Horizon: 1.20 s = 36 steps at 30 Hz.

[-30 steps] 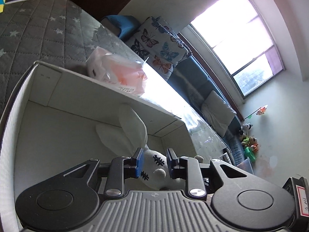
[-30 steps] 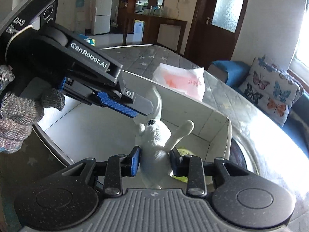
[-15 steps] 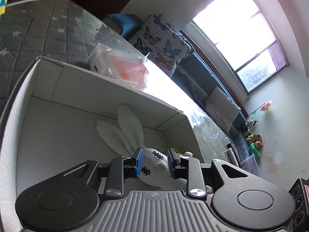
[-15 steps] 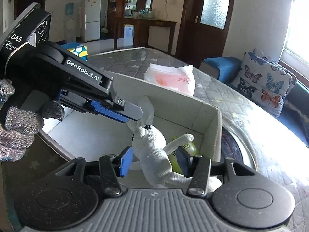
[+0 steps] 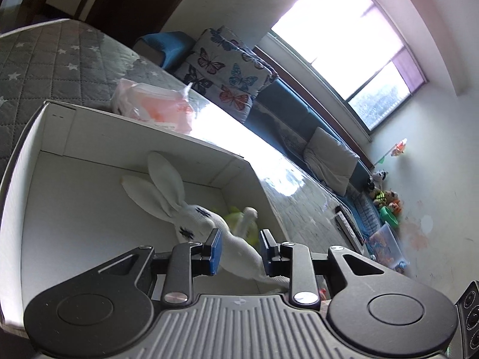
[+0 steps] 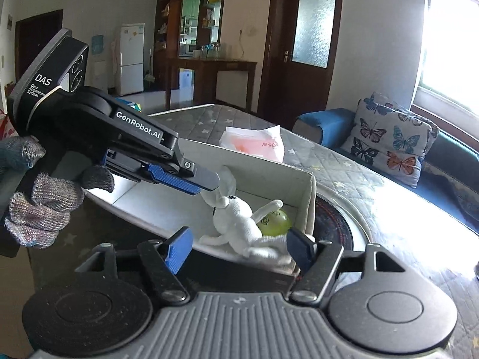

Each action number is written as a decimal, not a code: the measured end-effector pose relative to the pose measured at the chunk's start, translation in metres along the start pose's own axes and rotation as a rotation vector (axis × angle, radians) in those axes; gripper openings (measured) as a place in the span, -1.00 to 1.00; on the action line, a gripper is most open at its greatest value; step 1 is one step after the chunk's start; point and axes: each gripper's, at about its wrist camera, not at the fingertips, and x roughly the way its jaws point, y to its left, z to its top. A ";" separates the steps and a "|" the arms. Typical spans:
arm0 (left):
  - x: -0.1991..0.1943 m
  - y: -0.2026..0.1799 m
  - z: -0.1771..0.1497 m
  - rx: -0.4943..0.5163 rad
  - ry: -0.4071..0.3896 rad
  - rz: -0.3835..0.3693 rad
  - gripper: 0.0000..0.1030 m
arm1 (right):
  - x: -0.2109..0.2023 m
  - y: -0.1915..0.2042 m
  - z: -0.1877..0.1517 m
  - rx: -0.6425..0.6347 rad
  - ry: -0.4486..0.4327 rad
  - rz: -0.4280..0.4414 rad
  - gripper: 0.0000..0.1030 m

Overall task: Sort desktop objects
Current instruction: 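Lower the bunny into the white box and open the left gripper, then move the left gripper to the red-haired doll figure and grasp it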

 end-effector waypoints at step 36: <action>0.020 -0.041 -0.090 0.083 0.222 -0.106 -0.35 | -0.036 -0.001 -0.094 0.177 0.089 -0.088 0.68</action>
